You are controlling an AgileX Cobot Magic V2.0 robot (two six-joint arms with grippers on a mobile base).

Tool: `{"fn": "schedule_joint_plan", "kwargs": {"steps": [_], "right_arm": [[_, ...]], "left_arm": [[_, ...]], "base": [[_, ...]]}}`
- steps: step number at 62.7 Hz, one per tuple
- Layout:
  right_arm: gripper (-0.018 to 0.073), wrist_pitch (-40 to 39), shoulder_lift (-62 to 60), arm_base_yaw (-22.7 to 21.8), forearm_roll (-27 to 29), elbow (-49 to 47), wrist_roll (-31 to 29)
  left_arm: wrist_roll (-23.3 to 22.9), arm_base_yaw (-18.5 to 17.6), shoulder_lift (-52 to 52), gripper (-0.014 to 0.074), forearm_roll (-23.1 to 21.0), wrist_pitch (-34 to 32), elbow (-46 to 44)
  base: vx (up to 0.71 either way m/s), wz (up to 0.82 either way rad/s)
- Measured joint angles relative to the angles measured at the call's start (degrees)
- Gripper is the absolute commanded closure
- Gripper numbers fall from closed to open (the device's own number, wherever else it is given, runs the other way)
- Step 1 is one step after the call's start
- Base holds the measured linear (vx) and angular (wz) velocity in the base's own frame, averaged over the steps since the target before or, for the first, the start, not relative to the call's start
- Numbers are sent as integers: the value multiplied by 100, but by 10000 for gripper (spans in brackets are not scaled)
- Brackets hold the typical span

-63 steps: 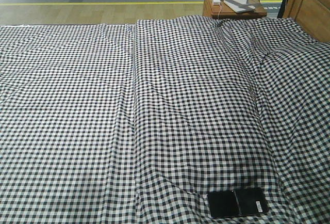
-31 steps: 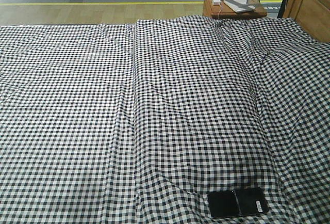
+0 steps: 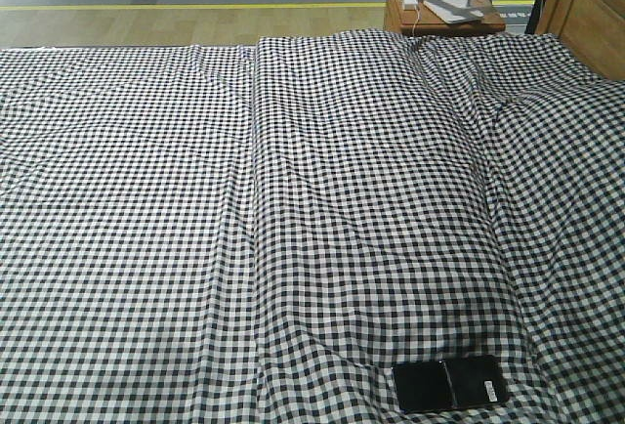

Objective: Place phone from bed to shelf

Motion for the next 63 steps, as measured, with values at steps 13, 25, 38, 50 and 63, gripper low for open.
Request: {"fn": "schedule_joint_plan", "kwargs": {"steps": [13, 25, 38, 50, 63], "right_arm": [[564, 0, 0, 0, 0, 0, 0], [564, -44, 0, 0, 0, 0, 0], [564, -480, 0, 0, 0, 0, 0], [564, -1789, 0, 0, 0, 0, 5], [564, -2420, 0, 0, 0, -344, 11]], "left_arm": [[0, 0, 0, 595, 0, 0, 0], [0, 0, 0, 595, 0, 0, 0], [0, 0, 0, 595, 0, 0, 0], [0, 0, 0, 595, 0, 0, 0], [0, 0, 0, 595, 0, 0, 0]], "base": [[0, 0], [0, 0], [0, 0], [0, 0], [0, 0]]}}
